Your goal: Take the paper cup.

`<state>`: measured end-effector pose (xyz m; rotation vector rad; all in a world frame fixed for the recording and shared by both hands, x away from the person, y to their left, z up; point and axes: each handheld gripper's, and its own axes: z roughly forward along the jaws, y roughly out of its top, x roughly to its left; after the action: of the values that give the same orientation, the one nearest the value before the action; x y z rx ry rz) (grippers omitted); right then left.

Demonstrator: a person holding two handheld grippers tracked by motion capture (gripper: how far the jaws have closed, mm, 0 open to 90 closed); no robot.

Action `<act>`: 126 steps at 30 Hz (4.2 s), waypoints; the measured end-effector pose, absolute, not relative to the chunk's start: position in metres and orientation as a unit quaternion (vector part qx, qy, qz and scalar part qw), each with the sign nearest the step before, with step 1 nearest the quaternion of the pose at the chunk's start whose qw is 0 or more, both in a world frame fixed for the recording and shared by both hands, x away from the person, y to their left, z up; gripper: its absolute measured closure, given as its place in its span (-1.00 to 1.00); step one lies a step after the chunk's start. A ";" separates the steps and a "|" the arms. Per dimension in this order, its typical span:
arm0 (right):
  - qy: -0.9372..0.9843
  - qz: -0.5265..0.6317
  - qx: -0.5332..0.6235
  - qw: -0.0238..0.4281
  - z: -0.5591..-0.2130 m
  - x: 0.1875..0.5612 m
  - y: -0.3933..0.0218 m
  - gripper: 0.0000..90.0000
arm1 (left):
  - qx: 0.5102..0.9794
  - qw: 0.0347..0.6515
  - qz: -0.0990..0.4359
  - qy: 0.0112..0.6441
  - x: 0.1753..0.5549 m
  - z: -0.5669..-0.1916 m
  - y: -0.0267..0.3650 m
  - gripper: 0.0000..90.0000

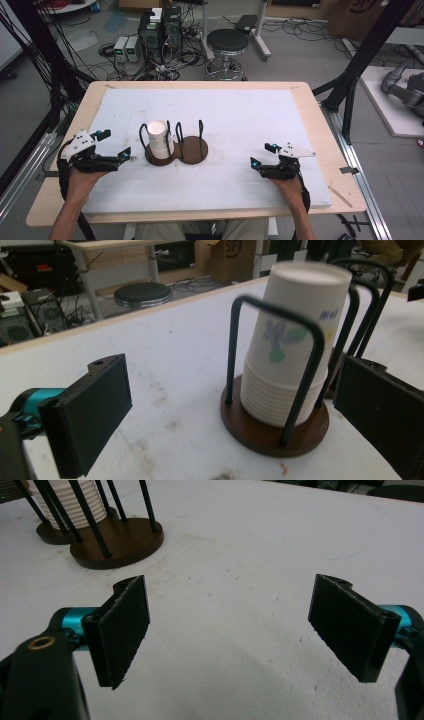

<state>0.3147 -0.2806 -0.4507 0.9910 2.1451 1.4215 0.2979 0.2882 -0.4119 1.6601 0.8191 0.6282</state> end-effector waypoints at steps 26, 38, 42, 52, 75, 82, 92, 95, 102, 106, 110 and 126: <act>0.769 0.498 0.362 0.173 -0.451 0.318 -0.281 -0.62 | 0.769 0.555 0.197 0.249 0.348 -0.314 0.267 -0.96; 0.771 0.498 0.359 0.172 -0.451 0.317 -0.281 -0.62 | 0.841 0.492 0.142 0.176 0.378 -0.307 0.233 -0.96; 0.770 0.498 0.359 0.172 -0.451 0.317 -0.281 -0.62 | 0.857 0.474 0.122 0.160 0.384 -0.310 0.224 -0.95; 0.771 0.498 0.358 0.171 -0.451 0.318 -0.281 -0.62 | 0.897 0.412 0.100 0.122 0.397 -0.311 0.203 -0.95; 0.771 0.497 0.360 0.169 -0.451 0.318 -0.282 -0.62 | 0.940 0.317 0.073 0.105 0.411 -0.335 0.182 -0.68; 0.770 0.498 0.361 0.167 -0.451 0.318 -0.282 -0.62 | 0.944 0.306 0.064 0.102 0.412 -0.338 0.180 -0.61; 0.772 0.498 0.359 0.168 -0.451 0.318 -0.282 -0.62 | 0.947 0.301 0.051 0.098 0.412 -0.338 0.181 -0.40; 0.771 0.497 0.360 0.168 -0.451 0.318 -0.281 -0.62 | 0.947 0.302 0.050 0.095 0.411 -0.338 0.181 -0.32; 0.772 0.497 0.358 0.171 -0.451 0.319 -0.281 -0.62 | 0.947 0.301 0.050 0.098 0.411 -0.338 0.181 -0.32; 0.772 0.497 0.359 0.169 -0.451 0.319 -0.281 -0.62 | 0.948 0.299 0.049 0.100 0.411 -0.337 0.181 -0.32; 0.772 0.496 0.359 0.169 -0.451 0.319 -0.281 -0.62 | 0.948 0.298 0.047 0.102 0.411 -0.336 0.181 -0.32; 0.773 0.496 0.359 0.168 -0.451 0.319 -0.281 -0.62 | 0.952 0.284 0.040 0.111 0.410 -0.330 0.179 -0.29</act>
<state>0.3189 -0.2813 -0.4510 1.0202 2.1976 1.4097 0.4104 0.1785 -0.3296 2.5462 0.2973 0.1066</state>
